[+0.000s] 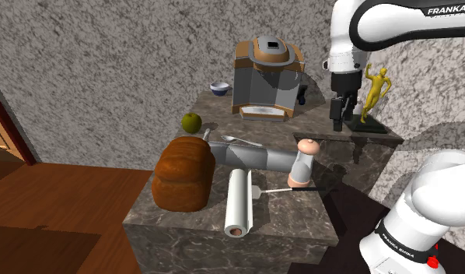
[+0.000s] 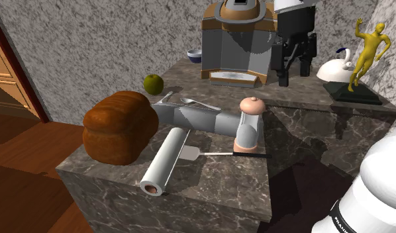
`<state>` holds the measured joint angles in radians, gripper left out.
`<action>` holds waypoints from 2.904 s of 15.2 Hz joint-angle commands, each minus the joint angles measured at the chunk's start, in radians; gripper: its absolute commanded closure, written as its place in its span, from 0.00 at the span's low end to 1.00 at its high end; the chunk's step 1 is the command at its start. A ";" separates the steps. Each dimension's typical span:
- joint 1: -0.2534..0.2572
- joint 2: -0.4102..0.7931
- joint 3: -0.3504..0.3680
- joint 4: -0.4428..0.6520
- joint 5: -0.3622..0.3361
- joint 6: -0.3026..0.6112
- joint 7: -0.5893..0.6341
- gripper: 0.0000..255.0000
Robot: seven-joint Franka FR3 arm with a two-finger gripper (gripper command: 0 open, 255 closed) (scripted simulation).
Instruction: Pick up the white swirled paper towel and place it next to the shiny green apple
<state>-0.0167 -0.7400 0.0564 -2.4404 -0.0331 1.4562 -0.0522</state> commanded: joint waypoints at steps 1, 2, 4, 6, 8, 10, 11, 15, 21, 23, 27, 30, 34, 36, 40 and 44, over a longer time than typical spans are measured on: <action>0.000 0.000 0.000 0.000 0.000 0.000 0.000 0.00; 0.000 -0.022 0.014 -0.032 0.030 0.026 0.042 0.00; 0.002 -0.062 0.045 -0.093 0.092 0.082 0.127 0.00; 0.006 -0.095 0.080 -0.149 0.156 0.144 0.210 0.00; 0.013 -0.121 0.121 -0.200 0.221 0.213 0.293 0.00; 0.021 -0.136 0.167 -0.244 0.286 0.287 0.375 0.00; 0.026 -0.140 0.191 -0.264 0.319 0.327 0.416 0.00; 0.044 -0.124 0.303 -0.321 0.449 0.505 0.576 0.00; 0.037 0.002 0.501 -0.332 0.612 0.816 0.809 0.00; 0.015 0.065 0.575 -0.316 0.647 0.925 0.888 0.00; -0.048 0.181 0.696 -0.280 0.669 1.095 1.005 0.00; -0.065 0.236 0.727 -0.282 0.670 1.155 1.006 0.00; -0.092 0.308 0.767 -0.282 0.662 1.229 1.010 0.00; -0.092 0.308 0.766 -0.282 0.662 1.229 1.010 0.00; -0.092 0.308 0.766 -0.282 0.662 1.229 1.011 0.00; -0.092 0.308 0.767 -0.282 0.662 1.229 1.011 1.00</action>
<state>-0.1084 -0.4339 0.8224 -2.7200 0.6289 2.6860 0.9585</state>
